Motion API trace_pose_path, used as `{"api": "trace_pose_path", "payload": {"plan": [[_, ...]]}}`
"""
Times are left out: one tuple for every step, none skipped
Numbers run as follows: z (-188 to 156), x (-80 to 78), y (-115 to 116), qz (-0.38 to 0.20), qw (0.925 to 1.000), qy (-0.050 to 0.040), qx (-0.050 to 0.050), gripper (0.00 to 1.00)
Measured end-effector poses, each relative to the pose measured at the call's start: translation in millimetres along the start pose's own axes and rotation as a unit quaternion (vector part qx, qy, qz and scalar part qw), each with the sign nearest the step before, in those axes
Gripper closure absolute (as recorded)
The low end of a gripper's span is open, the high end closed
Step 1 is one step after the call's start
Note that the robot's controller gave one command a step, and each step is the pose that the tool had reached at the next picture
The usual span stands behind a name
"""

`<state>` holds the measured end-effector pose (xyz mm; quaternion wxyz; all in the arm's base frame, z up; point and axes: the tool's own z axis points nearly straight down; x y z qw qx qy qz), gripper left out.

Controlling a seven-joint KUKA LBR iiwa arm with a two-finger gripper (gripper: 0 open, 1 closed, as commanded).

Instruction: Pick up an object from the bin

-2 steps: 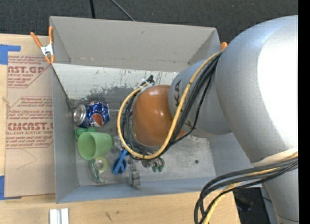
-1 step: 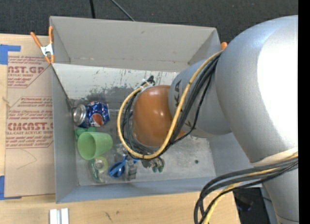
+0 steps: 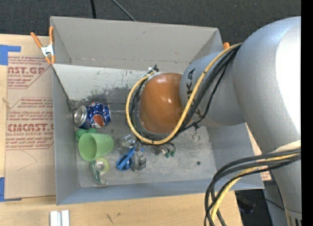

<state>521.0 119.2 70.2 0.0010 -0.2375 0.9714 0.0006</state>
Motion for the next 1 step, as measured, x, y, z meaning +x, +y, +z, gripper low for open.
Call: {"api": "trace_pose_path", "payload": {"plan": [[-137.4, -15.5, 6.8, -0.013, 0.9999, -0.0046, 0.001, 1.00]]}}
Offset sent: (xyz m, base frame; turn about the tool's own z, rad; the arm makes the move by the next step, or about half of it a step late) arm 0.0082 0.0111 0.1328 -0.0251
